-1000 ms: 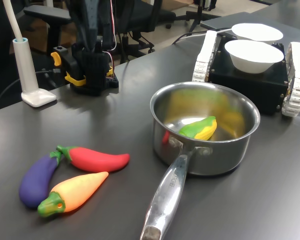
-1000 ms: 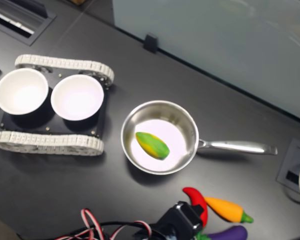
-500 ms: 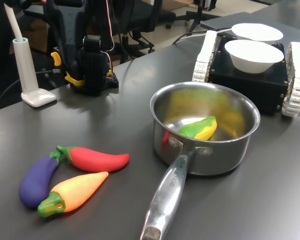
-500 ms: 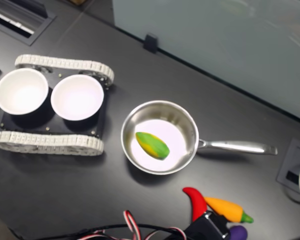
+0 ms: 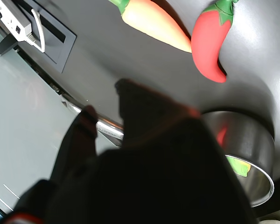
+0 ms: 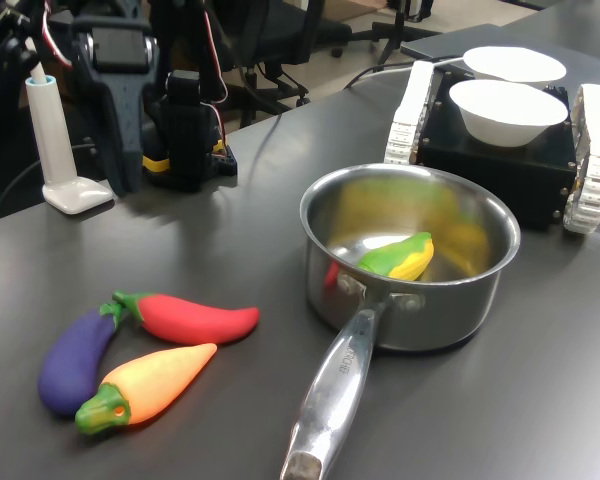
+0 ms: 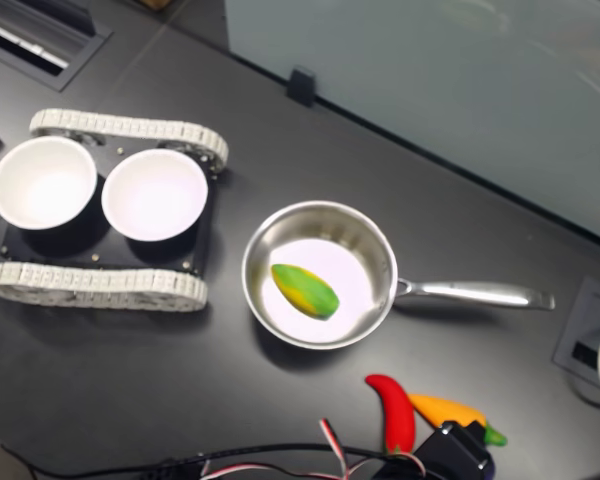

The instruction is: Pick up the carrot and place them in the pan

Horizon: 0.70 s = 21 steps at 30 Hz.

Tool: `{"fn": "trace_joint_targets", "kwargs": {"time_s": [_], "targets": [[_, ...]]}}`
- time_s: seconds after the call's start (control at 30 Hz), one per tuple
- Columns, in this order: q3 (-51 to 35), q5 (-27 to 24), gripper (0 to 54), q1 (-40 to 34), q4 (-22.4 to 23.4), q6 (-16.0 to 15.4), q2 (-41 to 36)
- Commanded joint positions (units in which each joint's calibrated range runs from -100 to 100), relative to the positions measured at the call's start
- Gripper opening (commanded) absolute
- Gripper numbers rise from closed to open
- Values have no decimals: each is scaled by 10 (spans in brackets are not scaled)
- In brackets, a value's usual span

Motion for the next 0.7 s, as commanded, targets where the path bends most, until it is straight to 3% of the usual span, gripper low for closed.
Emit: {"fn": "trace_joint_targets", "kwargs": {"time_s": [0.0, 0.1, 0.2, 0.33, 0.67], "targets": [[-52, 13, 176, 13, 4, -2, 9], [-58, 21, 209, 11, 4, -2, 27], [-58, 26, 285, 4, 4, -1, 47], [-62, 33, 323, -5, 4, 2, 72], [-75, 53, 345, -15, 3, 14, 124]]}}
